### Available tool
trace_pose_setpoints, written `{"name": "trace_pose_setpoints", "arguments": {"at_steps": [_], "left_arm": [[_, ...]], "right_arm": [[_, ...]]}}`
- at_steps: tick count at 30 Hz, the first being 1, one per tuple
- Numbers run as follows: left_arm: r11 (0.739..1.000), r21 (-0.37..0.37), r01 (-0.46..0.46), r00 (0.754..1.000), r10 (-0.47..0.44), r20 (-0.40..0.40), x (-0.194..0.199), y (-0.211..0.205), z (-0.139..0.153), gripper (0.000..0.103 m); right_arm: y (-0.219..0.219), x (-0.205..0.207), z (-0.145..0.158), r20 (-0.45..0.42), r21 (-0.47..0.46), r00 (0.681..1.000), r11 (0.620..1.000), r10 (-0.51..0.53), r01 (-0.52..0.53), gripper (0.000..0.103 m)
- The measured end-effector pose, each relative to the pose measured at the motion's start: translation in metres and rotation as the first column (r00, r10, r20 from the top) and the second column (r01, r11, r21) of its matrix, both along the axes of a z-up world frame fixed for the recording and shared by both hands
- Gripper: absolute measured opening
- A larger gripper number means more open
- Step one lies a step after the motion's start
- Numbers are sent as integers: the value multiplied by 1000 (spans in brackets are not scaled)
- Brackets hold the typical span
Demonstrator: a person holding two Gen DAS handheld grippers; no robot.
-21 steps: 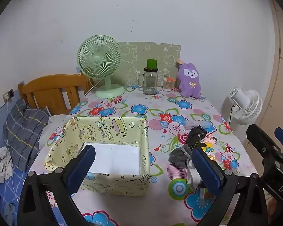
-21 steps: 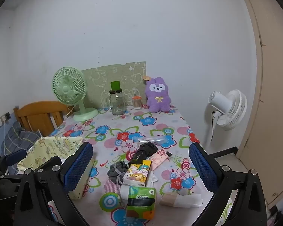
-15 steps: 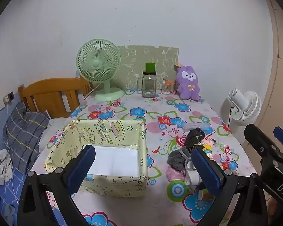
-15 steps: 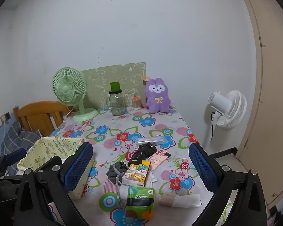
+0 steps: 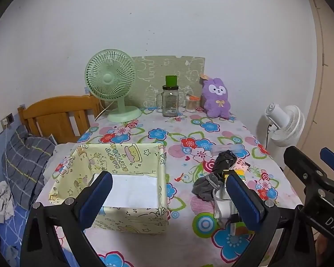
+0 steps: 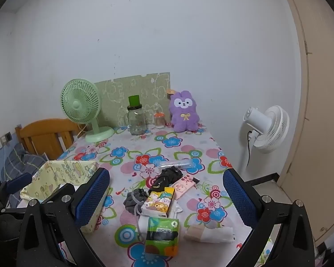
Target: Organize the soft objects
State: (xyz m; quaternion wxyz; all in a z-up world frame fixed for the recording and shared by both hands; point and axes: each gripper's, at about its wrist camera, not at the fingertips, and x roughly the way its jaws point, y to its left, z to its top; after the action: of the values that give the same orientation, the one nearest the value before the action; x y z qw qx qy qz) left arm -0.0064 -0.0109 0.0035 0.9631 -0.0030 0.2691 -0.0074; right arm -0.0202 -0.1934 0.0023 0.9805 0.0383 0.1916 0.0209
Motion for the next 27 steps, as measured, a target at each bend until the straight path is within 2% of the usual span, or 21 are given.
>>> {"name": "trace_pose_setpoints", "arguments": {"at_steps": [13, 27], "left_arm": [[999, 1, 35, 999, -35, 3, 3, -4, -4, 103], [1000, 4, 22, 999, -22, 26, 0, -3, -6, 102]], "right_arm": [[2, 2, -5, -11, -2, 1000, 1000, 1, -1, 103], [4, 4, -7, -18, 3, 1000, 1000, 9, -9, 103]]}}
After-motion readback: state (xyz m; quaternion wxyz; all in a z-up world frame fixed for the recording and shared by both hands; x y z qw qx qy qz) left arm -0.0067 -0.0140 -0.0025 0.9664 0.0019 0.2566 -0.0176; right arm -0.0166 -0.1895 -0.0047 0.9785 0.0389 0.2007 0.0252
